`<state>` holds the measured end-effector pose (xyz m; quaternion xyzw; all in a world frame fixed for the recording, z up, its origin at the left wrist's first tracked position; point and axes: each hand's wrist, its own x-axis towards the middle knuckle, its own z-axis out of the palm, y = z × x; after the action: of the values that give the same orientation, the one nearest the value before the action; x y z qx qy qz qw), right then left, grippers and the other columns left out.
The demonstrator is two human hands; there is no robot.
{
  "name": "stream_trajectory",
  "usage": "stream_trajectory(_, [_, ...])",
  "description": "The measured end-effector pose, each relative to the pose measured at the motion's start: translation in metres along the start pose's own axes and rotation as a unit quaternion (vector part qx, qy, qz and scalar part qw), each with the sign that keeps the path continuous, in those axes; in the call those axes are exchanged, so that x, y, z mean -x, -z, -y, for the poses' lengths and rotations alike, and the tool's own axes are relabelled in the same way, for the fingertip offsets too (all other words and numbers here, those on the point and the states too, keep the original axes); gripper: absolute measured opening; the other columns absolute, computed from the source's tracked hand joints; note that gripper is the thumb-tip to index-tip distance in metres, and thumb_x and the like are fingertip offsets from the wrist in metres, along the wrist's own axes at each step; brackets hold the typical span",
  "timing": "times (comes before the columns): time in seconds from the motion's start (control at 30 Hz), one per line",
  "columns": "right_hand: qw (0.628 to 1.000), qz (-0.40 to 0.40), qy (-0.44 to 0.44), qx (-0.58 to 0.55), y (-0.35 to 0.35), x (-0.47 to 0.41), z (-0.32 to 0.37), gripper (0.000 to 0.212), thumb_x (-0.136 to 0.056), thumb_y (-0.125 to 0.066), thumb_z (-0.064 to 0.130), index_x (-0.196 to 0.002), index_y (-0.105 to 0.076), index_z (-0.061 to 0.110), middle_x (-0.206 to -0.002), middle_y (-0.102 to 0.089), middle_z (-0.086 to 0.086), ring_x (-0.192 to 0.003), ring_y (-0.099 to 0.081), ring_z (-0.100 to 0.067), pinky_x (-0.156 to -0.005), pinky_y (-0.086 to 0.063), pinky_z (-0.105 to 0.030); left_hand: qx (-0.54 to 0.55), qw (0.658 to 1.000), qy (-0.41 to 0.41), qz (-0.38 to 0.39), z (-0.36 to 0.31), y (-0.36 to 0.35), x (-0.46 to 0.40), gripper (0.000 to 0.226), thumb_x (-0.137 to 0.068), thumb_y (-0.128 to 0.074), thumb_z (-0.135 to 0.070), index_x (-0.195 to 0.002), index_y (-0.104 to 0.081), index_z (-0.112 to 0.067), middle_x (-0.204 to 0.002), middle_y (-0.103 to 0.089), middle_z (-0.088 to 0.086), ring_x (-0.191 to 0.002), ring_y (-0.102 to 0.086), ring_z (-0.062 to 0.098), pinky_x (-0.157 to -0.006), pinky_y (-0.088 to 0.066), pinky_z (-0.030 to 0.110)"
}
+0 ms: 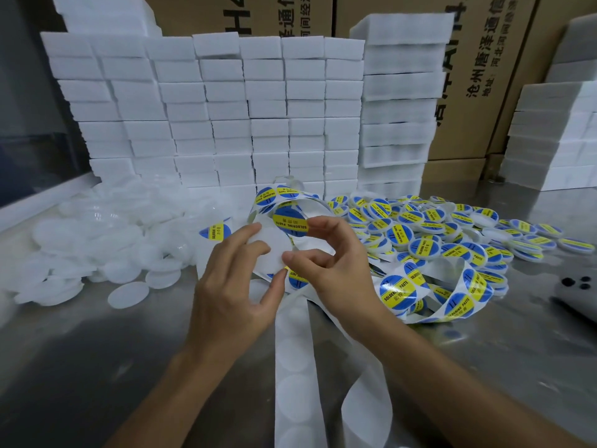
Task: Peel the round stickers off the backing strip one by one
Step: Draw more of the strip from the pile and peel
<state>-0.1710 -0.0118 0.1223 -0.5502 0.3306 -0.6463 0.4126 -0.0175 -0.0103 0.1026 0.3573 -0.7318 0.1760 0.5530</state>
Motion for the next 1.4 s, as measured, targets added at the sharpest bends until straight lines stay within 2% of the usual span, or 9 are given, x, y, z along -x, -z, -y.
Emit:
stream_trajectory(0.1, [1.000,-0.014,0.006,0.010,0.004,-0.002,-0.001,0.043,-0.077,-0.079,-0.003,-0.106,-0.058,0.020,-0.117,-0.061,-0.003,-0.074,-0.073,-0.015,-0.069,-0.056,-0.021,0.187,0.963,0.193,-0.018,-0.006,0.001,-0.005,0.038,-0.075,-0.076,-0.020,-0.107,-0.056,-0.023,-0.116,-0.063,-0.009,-0.097,-0.065,0.012,-0.073,-0.054,0.015])
stream_trajectory(0.2, [0.999,-0.024,0.010,0.020,0.006,-0.004,-0.001,0.041,-0.078,-0.078,-0.005,-0.107,-0.058,0.018,-0.114,-0.061,-0.002,-0.076,-0.074,-0.019,-0.068,-0.055,-0.019,0.383,0.820,0.424,-0.034,-0.005,0.001,-0.010,0.034,-0.079,-0.075,-0.004,-0.104,-0.061,-0.023,-0.103,-0.073,-0.003,-0.080,-0.073,0.015,-0.067,-0.059,0.027])
stream_trajectory(0.27, [0.999,-0.025,0.012,0.024,0.007,-0.005,-0.001,0.040,-0.078,-0.077,-0.004,-0.106,-0.058,0.018,-0.114,-0.062,-0.001,-0.077,-0.075,-0.020,-0.068,-0.055,-0.020,0.436,0.758,0.484,-0.021,0.000,0.002,-0.012,0.026,-0.084,-0.069,0.001,-0.104,-0.063,-0.014,-0.089,-0.076,0.009,-0.076,-0.074,0.024,-0.065,-0.059,0.027])
stream_trajectory(0.4, [0.999,-0.030,0.011,0.037,0.007,-0.004,-0.001,0.025,-0.086,-0.074,0.007,-0.104,-0.060,0.017,-0.102,-0.068,0.008,-0.071,-0.073,-0.015,-0.068,-0.060,-0.027,0.480,0.706,0.521,-0.016,0.001,0.005,-0.014,0.023,-0.076,-0.072,-0.003,-0.099,-0.067,-0.006,-0.087,-0.076,0.014,-0.076,-0.075,0.025,-0.064,-0.059,0.026])
stream_trajectory(0.57, [0.986,-0.116,0.027,0.119,0.015,-0.011,0.000,0.006,-0.091,-0.069,0.023,-0.087,-0.067,0.026,-0.127,-0.048,0.002,-0.082,-0.070,-0.015,-0.071,-0.058,-0.030,0.486,0.689,0.537,-0.020,0.003,0.005,-0.015,0.023,-0.073,-0.072,-0.003,-0.096,-0.069,-0.005,-0.086,-0.076,0.012,-0.075,-0.074,0.022,-0.063,-0.058,0.025])
stream_trajectory(0.67, [0.986,-0.125,0.018,0.109,0.023,-0.014,0.003,0.005,-0.091,-0.069,0.022,-0.087,-0.069,0.025,-0.101,-0.069,0.003,-0.077,-0.065,-0.008,-0.069,-0.055,-0.029,0.487,0.680,0.547,-0.027,0.006,0.004,-0.013,0.017,-0.079,-0.070,0.003,-0.094,-0.069,-0.004,-0.084,-0.076,0.011,-0.074,-0.074,0.022,-0.064,-0.058,0.025])
stream_trajectory(0.77, [0.995,-0.093,-0.030,0.033,0.024,-0.015,0.009,0.002,-0.090,-0.070,0.016,-0.089,-0.072,0.018,-0.075,-0.073,0.006,-0.068,-0.066,-0.005,-0.059,-0.052,-0.019,0.488,0.674,0.554,-0.034,0.008,0.003,-0.012,0.015,-0.081,-0.068,0.005,-0.092,-0.069,-0.004,-0.084,-0.076,0.011,-0.074,-0.074,0.021,-0.064,-0.058,0.024])
stream_trajectory(1.0, [0.998,-0.004,-0.047,0.038,0.016,-0.008,0.010,0.009,-0.083,-0.077,0.009,-0.083,-0.076,0.018,-0.071,-0.075,0.000,-0.058,-0.065,-0.007,-0.057,-0.050,-0.016,0.515,0.660,0.546,-0.036,0.004,0.005,-0.013,0.018,-0.063,-0.075,-0.005,-0.081,-0.072,-0.008,-0.083,-0.075,0.015,-0.074,-0.074,0.022,-0.062,-0.058,0.024])
stream_trajectory(1.4, [0.996,0.020,-0.023,0.081,0.011,-0.004,0.008,0.016,-0.081,-0.078,0.008,-0.077,-0.075,0.024,-0.079,-0.077,-0.001,-0.069,-0.071,-0.013,-0.059,-0.055,-0.019,0.506,0.671,0.542,-0.016,0.003,0.006,-0.014,0.033,-0.059,-0.076,-0.010,-0.090,-0.068,-0.003,-0.086,-0.076,0.014,-0.076,-0.075,0.023,-0.061,-0.058,0.023])
